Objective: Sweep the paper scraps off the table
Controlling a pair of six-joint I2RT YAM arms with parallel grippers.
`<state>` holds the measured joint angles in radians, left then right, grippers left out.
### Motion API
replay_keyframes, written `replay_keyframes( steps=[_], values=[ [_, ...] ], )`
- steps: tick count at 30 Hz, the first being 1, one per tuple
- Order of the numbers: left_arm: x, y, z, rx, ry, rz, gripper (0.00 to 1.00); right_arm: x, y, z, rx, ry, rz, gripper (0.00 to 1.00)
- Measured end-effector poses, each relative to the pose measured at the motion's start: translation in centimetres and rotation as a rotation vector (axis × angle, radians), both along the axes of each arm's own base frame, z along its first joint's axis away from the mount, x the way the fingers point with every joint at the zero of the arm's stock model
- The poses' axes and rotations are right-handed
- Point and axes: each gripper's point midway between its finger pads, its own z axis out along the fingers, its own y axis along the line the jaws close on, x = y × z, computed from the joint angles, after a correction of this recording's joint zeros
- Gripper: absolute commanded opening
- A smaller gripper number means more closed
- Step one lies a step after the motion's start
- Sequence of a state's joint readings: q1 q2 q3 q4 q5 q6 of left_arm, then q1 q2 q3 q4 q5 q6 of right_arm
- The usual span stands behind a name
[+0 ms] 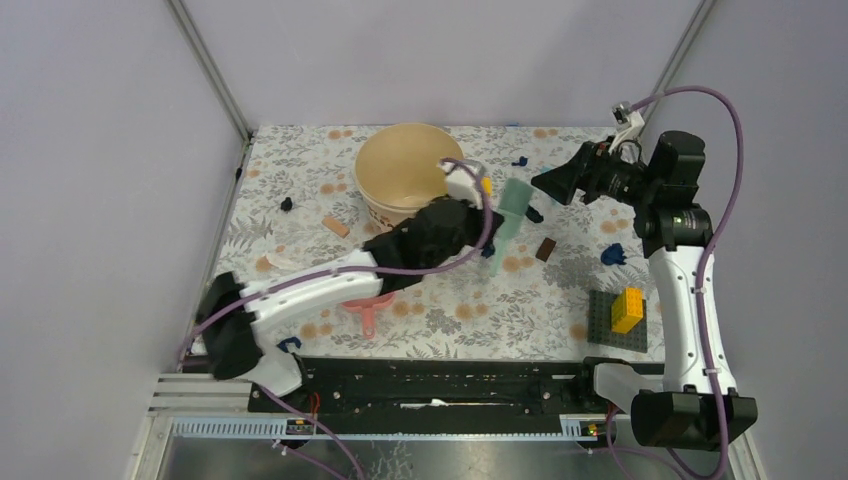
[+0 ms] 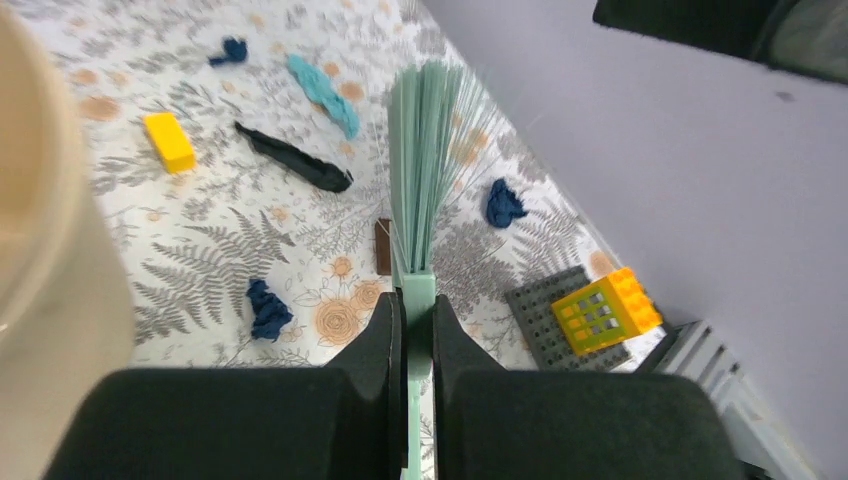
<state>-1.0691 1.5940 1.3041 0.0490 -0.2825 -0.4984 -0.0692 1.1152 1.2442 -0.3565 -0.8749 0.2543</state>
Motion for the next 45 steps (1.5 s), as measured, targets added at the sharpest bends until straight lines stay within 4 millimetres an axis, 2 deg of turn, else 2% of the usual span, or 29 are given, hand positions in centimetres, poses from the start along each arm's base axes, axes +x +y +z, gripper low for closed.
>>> replay_keyframes(
  steps=[2,4,8,10,11,14,18,20,22,28,31,36,40,45],
  values=[
    [-1.0,2.6,2.6,-0.046,-0.025,0.018,0.0,-0.8,0.5,1.7,-0.01,-0.067,0.06,0.84],
    [-1.9,5.4,6.1,-0.129,-0.068,0.035,0.0,-1.7,0.8,2.5,-0.034,-0.11,0.111,0.84],
    [-3.1,10.7,12.7,-0.345,-0.163,0.083,0.0,-3.5,1.2,2.9,-0.092,-0.163,0.207,0.83],
    [-3.1,12.9,14.9,-0.455,-0.204,0.108,0.0,-4.5,1.6,2.6,-0.087,-0.168,0.26,0.83],
    [-3.0,13.5,15.3,-0.493,-0.212,0.115,0.0,-4.9,1.9,2.4,-0.075,-0.166,0.287,0.82],
    [-2.6,14.3,15.0,-0.593,-0.209,0.116,0.0,-6.2,2.7,1.1,-0.004,-0.124,0.368,0.82],
    [-2.1,13.2,12.7,-0.669,-0.148,0.069,0.0,-7.0,3.3,-1.5,0.112,-0.005,0.421,0.82],
    [-2.0,12.4,12.0,-0.705,-0.123,0.037,0.0,-7.1,3.5,-2.1,0.142,0.028,0.432,0.82],
    [-2.2,11.8,11.7,-0.742,-0.104,0.007,0.0,-7.3,3.7,-2.2,0.162,0.038,0.444,0.81],
    [-2.5,11.0,13.1,-0.908,-0.089,-0.073,0.0,-8.5,4.8,-1.5,0.181,0.005,0.491,0.77],
    [-2.1,10.7,13.4,-0.988,-0.065,-0.097,0.0,-8.7,5.1,-1.6,0.189,0.0,0.502,0.75],
    [-1.4,9.8,12.5,-1.061,-0.007,-0.122,0.0,-9.0,5.7,-1.9,0.206,0.018,0.526,0.7],
    [-1.5,9.8,11.8,-1.094,0.021,-0.131,0.0,-9.1,6.1,-1.8,0.221,0.017,0.54,0.6],
    [-1.5,9.7,11.9,-1.134,0.03,-0.147,0.0,-9.1,6.3,-2.2,0.247,0.04,0.541,0.54]
  ],
)
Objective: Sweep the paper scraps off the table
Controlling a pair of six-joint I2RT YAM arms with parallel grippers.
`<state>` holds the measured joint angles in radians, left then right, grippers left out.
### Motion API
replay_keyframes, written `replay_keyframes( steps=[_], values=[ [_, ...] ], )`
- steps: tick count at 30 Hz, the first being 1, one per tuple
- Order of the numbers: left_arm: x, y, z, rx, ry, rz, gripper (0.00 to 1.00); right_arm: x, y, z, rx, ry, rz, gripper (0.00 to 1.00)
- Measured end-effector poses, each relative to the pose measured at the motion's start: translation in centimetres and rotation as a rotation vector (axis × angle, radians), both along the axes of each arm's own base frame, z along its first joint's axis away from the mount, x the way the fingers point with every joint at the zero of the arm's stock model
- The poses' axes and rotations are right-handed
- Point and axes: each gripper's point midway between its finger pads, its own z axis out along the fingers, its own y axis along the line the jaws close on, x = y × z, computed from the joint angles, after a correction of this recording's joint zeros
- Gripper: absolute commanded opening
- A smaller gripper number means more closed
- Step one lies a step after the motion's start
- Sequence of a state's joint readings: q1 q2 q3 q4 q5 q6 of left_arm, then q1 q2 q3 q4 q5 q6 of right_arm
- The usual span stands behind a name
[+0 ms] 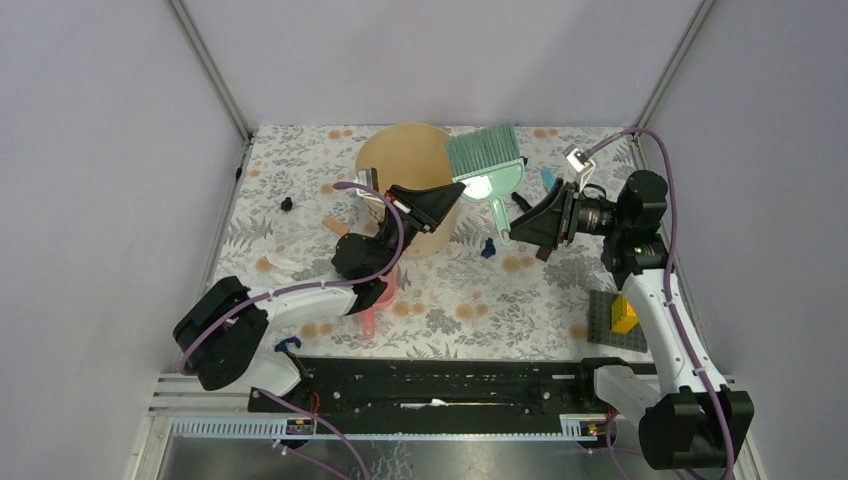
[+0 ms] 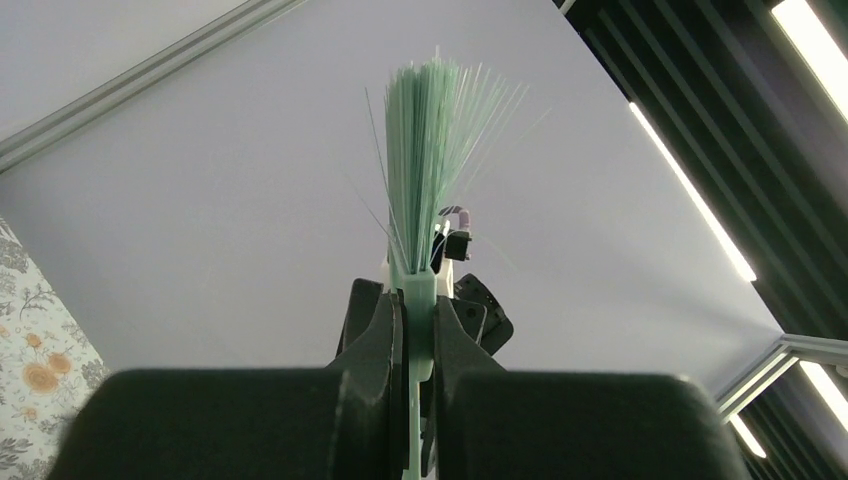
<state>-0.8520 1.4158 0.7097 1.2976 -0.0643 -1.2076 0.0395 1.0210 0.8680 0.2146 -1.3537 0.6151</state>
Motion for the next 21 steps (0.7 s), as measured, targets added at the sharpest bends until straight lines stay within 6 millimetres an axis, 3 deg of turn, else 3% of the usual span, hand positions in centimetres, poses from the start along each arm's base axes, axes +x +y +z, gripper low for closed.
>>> replay_keyframes(
  steps=[8,14,16,18,21],
  values=[
    [0.9,-1.1,-2.0,0.004,0.04,-0.017,0.0,-0.3,0.5,0.3,0.013,-0.008,0.02,0.43],
    [1.1,-1.9,-2.1,-0.004,0.041,-0.031,0.0,-0.5,0.6,-0.4,0.014,0.008,0.027,0.26],
    [1.1,-2.1,-2.0,-0.006,0.039,-0.033,0.0,-0.5,0.6,-0.6,0.014,0.014,0.028,0.15],
    [1.1,-2.1,-2.0,-0.007,0.036,-0.034,0.07,-0.5,0.6,-0.6,0.014,0.022,0.026,0.03],
    [0.9,-2.1,-1.7,-0.001,0.009,-0.03,0.35,-0.4,0.6,-0.8,0.013,0.046,0.02,0.0]
  ],
)
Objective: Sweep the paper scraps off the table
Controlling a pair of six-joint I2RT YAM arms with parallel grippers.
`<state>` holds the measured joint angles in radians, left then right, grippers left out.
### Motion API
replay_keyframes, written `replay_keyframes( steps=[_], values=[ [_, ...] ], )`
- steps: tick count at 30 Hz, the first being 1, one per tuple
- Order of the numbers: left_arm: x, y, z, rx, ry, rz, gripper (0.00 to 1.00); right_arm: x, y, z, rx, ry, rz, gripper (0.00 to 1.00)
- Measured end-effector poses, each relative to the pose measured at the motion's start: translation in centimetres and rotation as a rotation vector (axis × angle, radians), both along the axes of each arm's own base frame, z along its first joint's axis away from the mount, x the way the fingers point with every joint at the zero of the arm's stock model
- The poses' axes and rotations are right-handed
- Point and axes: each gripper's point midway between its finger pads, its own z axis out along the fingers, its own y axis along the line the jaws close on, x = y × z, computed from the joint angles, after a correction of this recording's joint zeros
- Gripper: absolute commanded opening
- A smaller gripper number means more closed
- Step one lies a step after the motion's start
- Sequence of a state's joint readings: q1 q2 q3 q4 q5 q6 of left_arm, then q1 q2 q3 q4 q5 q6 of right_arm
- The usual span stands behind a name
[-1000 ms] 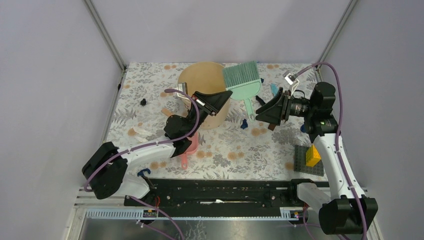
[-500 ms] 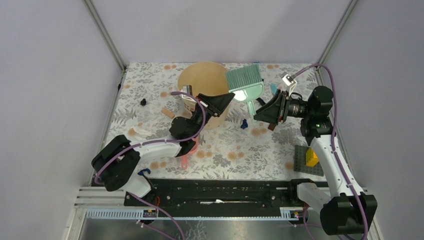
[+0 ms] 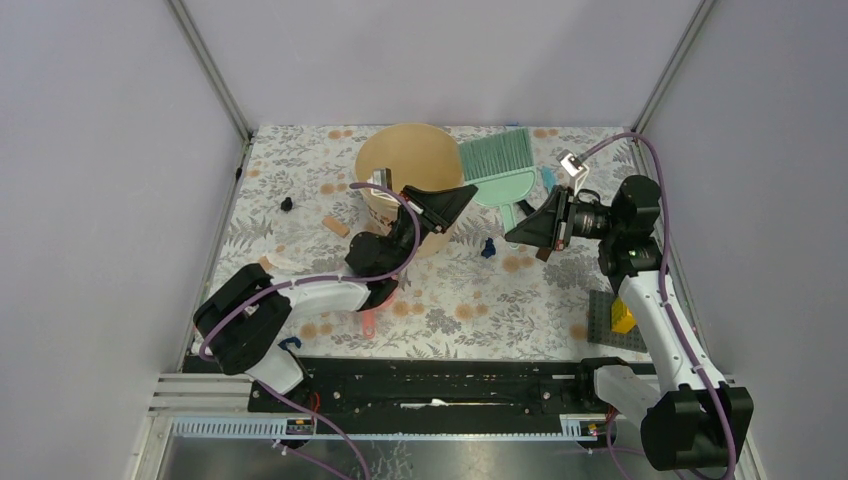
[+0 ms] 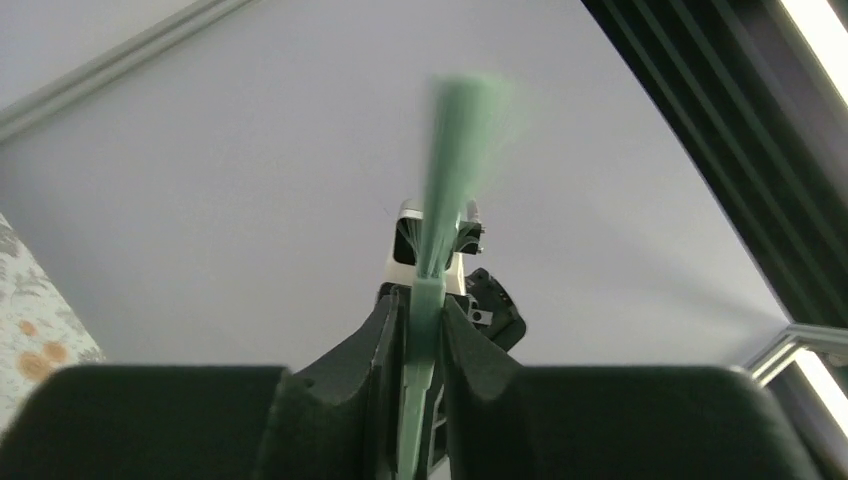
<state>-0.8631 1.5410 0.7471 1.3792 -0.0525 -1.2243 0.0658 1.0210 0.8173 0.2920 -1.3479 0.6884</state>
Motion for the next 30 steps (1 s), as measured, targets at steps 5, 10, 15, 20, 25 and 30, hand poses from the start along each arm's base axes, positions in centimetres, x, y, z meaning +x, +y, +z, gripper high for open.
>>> replay_keyframes(
  steps=[5,10,15,20,25,30],
  values=[
    [-0.2,-0.7,-1.2,0.101,-0.014,-0.004,0.62,-0.2,0.0,-0.7,-0.017,-0.025,0.015,0.0],
    [-1.6,0.3,-1.9,0.383,-0.07,0.062,0.73,-0.3,-0.1,-0.4,-0.068,-0.062,0.043,0.0],
    [-3.1,3.6,0.7,0.663,-0.223,0.183,0.75,1.9,-0.2,-1.3,-0.235,-0.162,0.025,0.0],
    [-4.2,6.7,0.4,0.935,-0.341,0.237,0.75,1.2,-1.1,-7.0,-0.489,-0.128,0.109,0.0],
    [-5.4,8.1,-2.0,1.129,-0.457,0.203,0.76,-3.1,-1.6,-10.2,-0.681,-0.156,0.293,0.0],
    [-6.0,7.0,-3.6,1.203,-0.566,0.116,0.77,-6.5,-1.5,-10.9,-0.739,-0.165,0.442,0.0]
  ],
)
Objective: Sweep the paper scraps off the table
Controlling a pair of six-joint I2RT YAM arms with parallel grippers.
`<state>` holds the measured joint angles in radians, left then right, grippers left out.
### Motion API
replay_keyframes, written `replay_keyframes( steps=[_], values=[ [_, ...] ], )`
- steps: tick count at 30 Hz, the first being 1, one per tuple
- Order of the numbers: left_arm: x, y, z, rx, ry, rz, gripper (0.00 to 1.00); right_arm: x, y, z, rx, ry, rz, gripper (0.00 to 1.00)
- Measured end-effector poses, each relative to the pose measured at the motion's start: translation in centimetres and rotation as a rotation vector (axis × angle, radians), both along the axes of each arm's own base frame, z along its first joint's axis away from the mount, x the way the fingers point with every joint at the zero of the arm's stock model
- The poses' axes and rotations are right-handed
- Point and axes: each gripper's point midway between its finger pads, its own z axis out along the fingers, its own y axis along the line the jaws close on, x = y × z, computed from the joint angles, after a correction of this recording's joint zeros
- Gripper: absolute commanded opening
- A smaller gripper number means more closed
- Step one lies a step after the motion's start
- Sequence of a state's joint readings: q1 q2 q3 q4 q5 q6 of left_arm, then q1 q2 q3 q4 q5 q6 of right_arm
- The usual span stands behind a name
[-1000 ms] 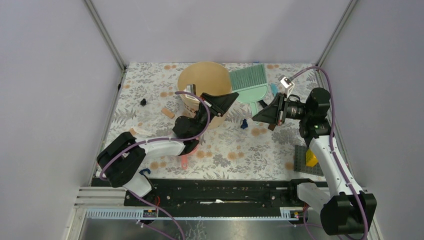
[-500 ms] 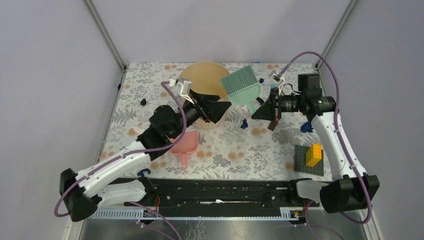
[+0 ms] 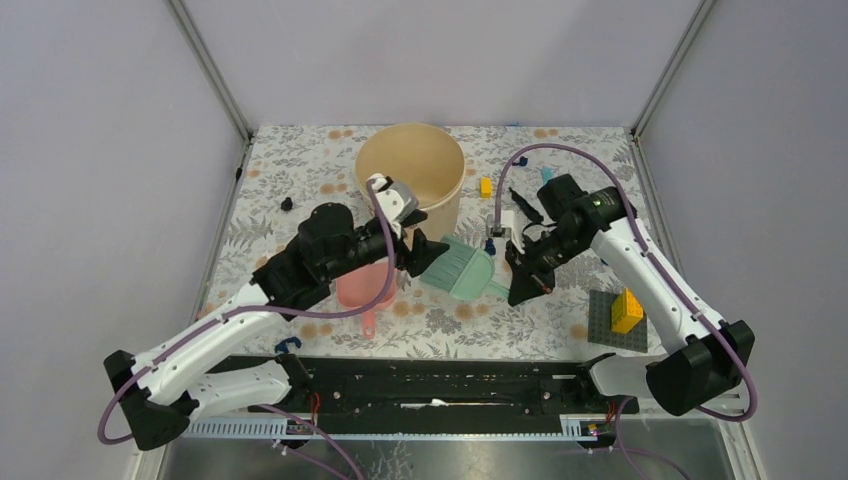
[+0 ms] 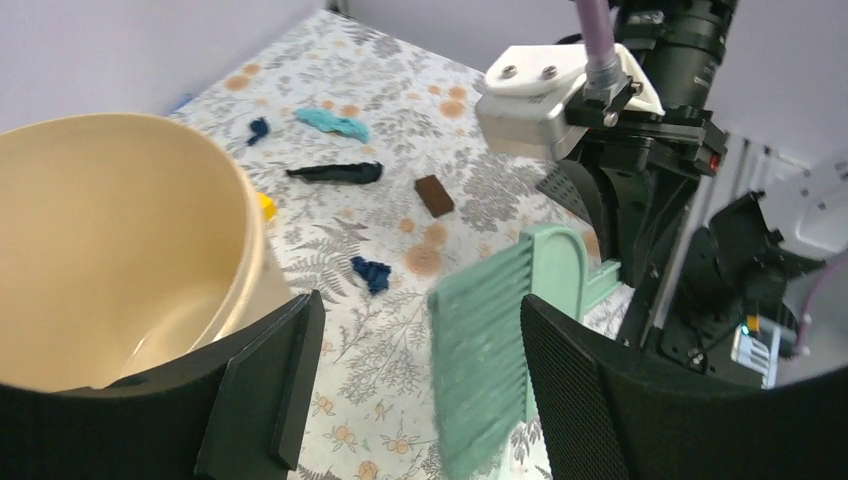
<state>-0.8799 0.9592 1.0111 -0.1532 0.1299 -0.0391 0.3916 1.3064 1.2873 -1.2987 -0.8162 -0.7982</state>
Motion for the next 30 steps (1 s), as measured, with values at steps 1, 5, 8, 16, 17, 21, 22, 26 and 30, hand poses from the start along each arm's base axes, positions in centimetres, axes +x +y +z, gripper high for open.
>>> replay_keyframes(
  steps=[1,5,8,16,17,21,22,26,30],
  values=[
    [-0.1,-0.6,-0.2,0.015,-0.003,-0.03,0.77,-0.4,0.0,-0.1,-0.012,0.004,0.019,0.0],
    [-0.7,-2.6,-1.6,0.061,0.002,-0.142,0.77,-1.7,0.1,-0.2,-0.032,0.017,0.066,0.0],
    [-1.5,-3.7,-2.8,0.082,0.023,-0.228,0.74,-2.1,0.1,-0.1,-0.034,0.019,0.081,0.0],
    [-3.5,-5.8,-3.2,0.048,0.08,-0.387,0.62,-2.4,0.3,0.0,-0.032,0.01,0.093,0.0],
    [-3.7,-5.9,-3.0,0.037,0.081,-0.398,0.6,-2.4,0.3,0.0,-0.032,0.01,0.093,0.0],
    [-4.4,-6.5,-2.2,-0.004,0.087,-0.452,0.53,-2.4,0.3,0.0,-0.038,0.006,0.095,0.0],
    [-4.5,-6.6,-2.3,-0.006,0.093,-0.462,0.52,-2.4,0.3,-0.1,-0.038,0.004,0.096,0.0],
    [-4.6,-7.0,-3.2,0.005,0.118,-0.478,0.51,-2.3,0.2,-0.1,-0.044,-0.001,0.096,0.0],
    [-4.6,-7.2,-3.8,0.013,0.134,-0.486,0.42,-2.3,0.2,-0.1,-0.044,-0.002,0.096,0.0]
  ],
)
